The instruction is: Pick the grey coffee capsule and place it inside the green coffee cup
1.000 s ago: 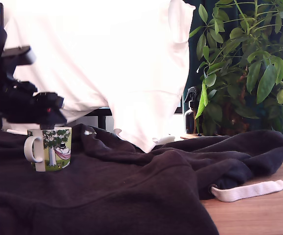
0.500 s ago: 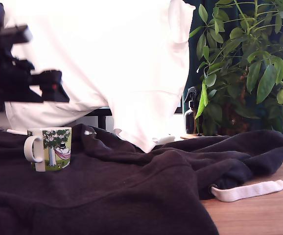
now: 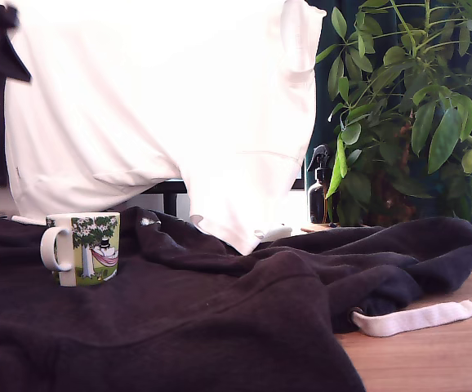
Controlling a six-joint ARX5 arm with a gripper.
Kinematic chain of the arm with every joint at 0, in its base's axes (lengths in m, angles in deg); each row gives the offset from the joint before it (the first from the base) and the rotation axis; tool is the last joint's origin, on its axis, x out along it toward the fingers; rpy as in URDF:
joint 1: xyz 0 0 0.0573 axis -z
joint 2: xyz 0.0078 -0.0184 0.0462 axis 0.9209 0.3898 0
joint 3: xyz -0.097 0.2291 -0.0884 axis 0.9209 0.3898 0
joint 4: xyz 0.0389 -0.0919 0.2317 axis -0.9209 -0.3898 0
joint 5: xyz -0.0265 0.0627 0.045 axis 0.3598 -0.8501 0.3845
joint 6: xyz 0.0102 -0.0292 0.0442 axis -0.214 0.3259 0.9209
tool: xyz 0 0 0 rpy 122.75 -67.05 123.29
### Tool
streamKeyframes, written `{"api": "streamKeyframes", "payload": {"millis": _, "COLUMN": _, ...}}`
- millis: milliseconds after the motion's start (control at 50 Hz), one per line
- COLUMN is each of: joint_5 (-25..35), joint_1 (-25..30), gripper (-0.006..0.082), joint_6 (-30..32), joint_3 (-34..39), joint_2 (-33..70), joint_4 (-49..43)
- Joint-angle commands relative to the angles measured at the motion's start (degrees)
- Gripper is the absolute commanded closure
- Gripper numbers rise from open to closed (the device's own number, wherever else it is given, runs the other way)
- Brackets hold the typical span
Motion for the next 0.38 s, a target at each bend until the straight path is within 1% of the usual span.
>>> {"api": "streamKeyframes", "payload": {"millis": 0, "joint_5": 0.8, "joint_1": -0.4, "gripper": 0.0791, "joint_6": -0.6, "joint_3": 0.0, "joint_2": -1.2, "joint_4": -1.2}}
{"api": "streamKeyframes", "payload": {"millis": 160, "joint_5": 1.8, "joint_1": -0.4, "gripper": 0.0791, "joint_6": -0.7, "joint_3": 0.0, "joint_2": -3.8, "joint_4": -5.5}}
{"api": "streamKeyframes", "payload": {"millis": 360, "joint_5": 2.0, "joint_1": -0.4, "gripper": 0.0791, "joint_6": -0.7, "joint_3": 0.2, "joint_2": -4.8, "joint_4": -6.2}}
